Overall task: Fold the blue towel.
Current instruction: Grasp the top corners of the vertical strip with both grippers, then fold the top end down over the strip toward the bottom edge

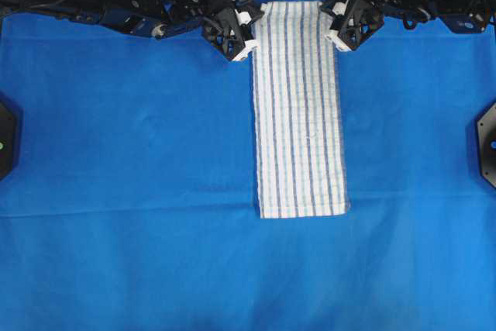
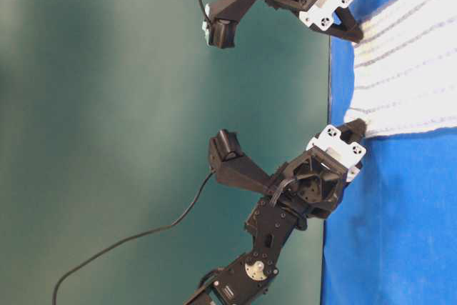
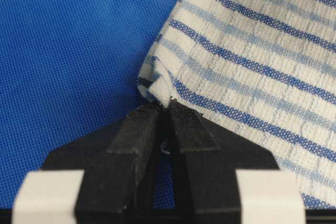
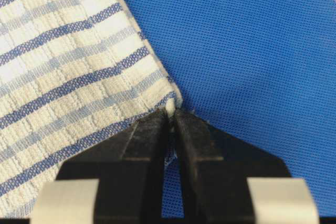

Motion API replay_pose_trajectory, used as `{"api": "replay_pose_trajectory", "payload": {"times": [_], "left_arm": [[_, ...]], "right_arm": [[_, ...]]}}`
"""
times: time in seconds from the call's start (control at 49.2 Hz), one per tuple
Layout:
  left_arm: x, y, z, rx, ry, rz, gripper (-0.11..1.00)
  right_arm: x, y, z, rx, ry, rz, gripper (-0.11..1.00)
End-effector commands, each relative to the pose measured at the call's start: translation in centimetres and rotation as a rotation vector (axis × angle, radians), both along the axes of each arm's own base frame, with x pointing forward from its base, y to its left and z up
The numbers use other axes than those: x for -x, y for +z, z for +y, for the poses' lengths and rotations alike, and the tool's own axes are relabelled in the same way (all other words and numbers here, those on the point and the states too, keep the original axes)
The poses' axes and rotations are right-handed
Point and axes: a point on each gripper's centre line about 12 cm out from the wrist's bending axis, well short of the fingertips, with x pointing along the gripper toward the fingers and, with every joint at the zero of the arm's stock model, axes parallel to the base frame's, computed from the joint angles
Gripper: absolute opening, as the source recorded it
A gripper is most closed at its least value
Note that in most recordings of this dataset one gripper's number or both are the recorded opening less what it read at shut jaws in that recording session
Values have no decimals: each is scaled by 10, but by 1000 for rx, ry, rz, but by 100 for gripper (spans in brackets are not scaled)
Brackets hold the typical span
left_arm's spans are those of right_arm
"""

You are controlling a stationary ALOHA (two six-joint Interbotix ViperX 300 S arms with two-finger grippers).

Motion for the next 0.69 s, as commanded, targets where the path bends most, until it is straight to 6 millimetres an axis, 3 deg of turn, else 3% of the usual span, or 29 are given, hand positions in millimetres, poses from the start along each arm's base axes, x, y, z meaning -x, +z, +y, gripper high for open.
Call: {"api": "replay_pose_trajectory", "payload": {"times": [0.0,0.386,0.671], "left_arm": [[-7,17,2,-23,-3,-42,1],[-9,62,0,-65,-11,-125,1],[-8,63,-6,-63,-22,-123,1]], "right_arm": [[-2,10,-2,15,-5,-24,7],[11,50,8,68,-12,-101,7],[11,53,14,64,-5,-105,7]]}}
